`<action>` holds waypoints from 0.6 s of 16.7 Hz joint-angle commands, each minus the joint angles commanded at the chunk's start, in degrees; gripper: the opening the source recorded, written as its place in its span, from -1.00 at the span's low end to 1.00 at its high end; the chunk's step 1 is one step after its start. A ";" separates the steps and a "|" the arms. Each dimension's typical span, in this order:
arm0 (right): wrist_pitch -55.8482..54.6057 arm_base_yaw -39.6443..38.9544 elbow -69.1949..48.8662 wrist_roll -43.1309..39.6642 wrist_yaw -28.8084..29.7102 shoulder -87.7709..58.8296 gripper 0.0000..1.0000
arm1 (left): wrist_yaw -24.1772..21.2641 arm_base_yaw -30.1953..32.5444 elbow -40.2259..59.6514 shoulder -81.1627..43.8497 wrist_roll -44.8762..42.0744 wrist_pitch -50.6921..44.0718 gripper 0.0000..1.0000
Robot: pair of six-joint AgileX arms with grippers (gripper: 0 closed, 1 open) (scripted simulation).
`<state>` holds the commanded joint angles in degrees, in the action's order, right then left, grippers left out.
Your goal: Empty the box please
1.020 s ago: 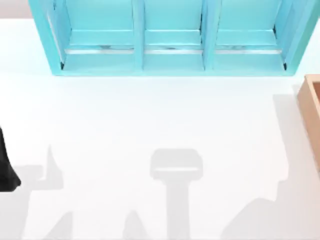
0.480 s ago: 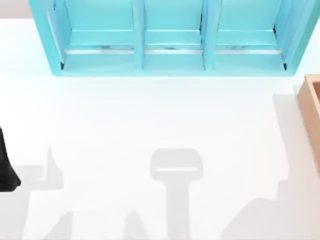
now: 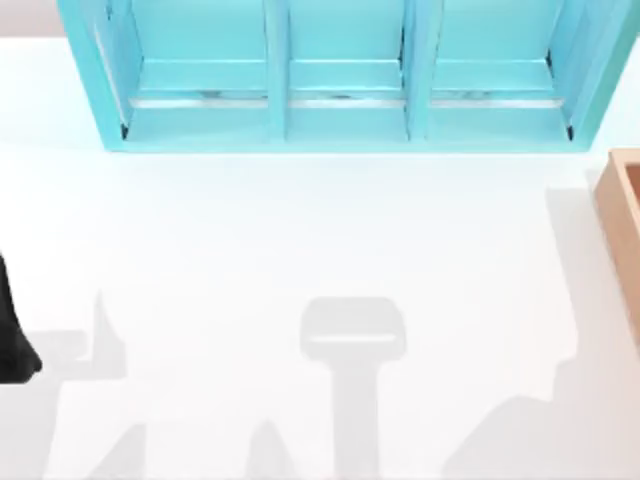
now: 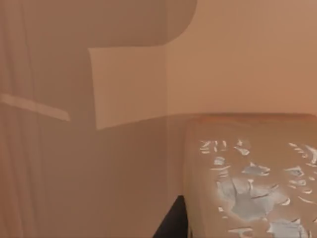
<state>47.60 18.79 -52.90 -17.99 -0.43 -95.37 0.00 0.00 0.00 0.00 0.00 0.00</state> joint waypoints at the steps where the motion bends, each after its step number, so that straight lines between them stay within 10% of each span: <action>1: 0.00 0.00 0.00 0.00 0.00 0.00 -1.00 | 0.00 0.00 0.00 0.00 0.00 0.00 1.00; 10: 16.45 0.35 -12.55 -0.30 -0.02 2.76 -1.00 | 0.00 0.00 0.00 0.00 0.00 0.00 1.00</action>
<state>64.04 19.14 -65.45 -18.29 -0.45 -92.61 0.00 0.00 0.00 0.00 0.00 0.00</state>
